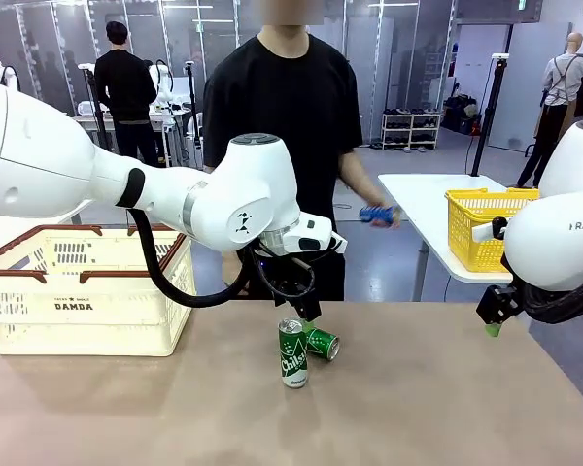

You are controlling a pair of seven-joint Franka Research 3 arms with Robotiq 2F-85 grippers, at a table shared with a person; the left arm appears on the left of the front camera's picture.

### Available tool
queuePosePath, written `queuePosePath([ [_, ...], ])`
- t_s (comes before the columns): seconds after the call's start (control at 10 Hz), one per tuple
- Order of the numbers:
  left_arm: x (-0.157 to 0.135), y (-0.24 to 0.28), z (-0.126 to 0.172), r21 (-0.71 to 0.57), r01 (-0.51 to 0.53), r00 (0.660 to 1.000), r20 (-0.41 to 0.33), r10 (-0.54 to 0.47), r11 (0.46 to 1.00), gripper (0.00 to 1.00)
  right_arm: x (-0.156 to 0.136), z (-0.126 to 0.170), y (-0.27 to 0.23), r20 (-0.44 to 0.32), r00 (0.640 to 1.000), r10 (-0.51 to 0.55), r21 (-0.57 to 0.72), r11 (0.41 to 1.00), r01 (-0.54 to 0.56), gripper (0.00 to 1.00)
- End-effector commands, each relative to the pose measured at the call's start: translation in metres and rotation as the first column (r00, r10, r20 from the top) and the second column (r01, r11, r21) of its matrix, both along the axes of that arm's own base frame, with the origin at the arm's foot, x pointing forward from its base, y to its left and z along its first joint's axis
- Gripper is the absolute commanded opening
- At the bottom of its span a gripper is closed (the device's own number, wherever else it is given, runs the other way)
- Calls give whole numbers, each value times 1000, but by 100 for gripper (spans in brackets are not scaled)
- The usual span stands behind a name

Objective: Place the drinks into the Shopping basket.
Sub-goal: Pick up one drink and place it into the Shopping basket.

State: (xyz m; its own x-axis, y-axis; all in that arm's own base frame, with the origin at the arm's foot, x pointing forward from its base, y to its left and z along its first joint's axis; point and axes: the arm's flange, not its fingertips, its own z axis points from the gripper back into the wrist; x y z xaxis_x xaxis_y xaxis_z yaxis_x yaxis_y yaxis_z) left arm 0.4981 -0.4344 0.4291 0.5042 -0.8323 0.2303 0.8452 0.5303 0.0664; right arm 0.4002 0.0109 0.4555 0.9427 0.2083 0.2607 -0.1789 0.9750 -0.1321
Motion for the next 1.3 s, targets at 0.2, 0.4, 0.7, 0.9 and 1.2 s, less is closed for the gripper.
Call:
queuePosePath([
  [0.2, 5, -6, -19, 30, 53, 998, -34, -52, 998, 100, 1, 2, -2, -3, 1000, 11, -4, 1000, -11, 100],
  [0.4, 6, -7, -34, 52, 47, 997, -59, -44, 998, 100, 1, 2, -2, -3, 1000, 11, -4, 1000, -11, 100],
  [0.7, 14, -10, -52, 46, 33, 996, -88, -29, 998, 100, 1, 2, -2, -3, 1000, 11, -4, 1000, -11, 100],
  [0.9, 14, -10, -53, 35, 51, 994, -100, -47, 998, 100, 1, 2, -2, -3, 1000, 11, -4, 1000, -11, 100],
  [1.2, 11, -7, -53, 45, 51, 994, -103, -46, 998, 86, 1, 2, -2, -3, 1000, 11, -4, 1000, -11, 100],
])
